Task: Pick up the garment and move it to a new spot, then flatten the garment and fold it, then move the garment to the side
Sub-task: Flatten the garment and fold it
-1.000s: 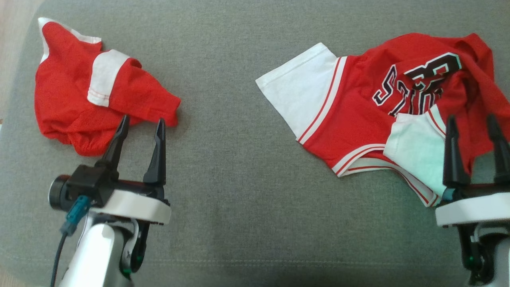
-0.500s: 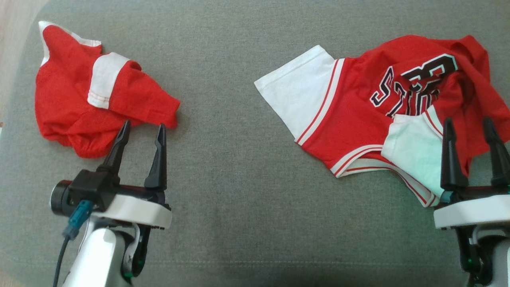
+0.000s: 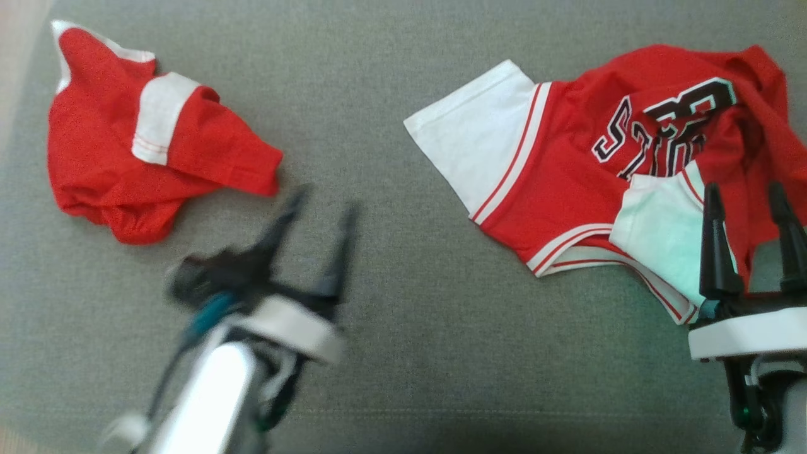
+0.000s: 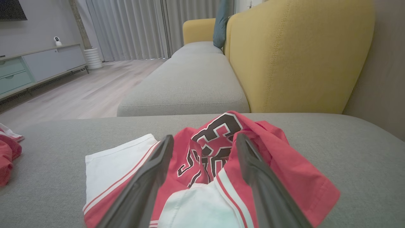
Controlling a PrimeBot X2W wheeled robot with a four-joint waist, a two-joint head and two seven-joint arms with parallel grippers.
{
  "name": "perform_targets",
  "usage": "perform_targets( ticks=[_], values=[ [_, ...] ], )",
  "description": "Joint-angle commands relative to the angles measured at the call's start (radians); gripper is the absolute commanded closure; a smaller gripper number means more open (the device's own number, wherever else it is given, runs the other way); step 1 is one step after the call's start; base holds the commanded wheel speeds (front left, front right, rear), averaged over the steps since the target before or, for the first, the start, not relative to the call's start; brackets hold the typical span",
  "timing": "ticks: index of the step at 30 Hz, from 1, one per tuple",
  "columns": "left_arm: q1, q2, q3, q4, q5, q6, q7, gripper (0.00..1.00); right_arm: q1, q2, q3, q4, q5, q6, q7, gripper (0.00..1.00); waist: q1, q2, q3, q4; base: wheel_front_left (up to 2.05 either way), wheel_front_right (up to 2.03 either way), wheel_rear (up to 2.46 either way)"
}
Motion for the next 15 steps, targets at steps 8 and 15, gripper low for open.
perform_targets(
  ticks=[8, 15],
  values=[
    [-0.249, -0.081, -0.266, 0.093, 0.005, -0.089, 0.121, 0.0, -0.053, -0.006, 0.037, -0.067, 0.002, -0.001, 0.012, 0.0, 0.0, 0.0, 0.089, -0.05, 0.0, 0.0, 0.0],
    [-0.352, -0.089, -0.41, 0.188, -0.056, -0.101, 0.166, 0.0, -0.069, -0.006, 0.038, -0.068, 0.011, -0.001, 0.007, 0.0, 0.0, 0.0, 0.137, -0.092, 0.0, 0.0, 0.0]
  ],
)
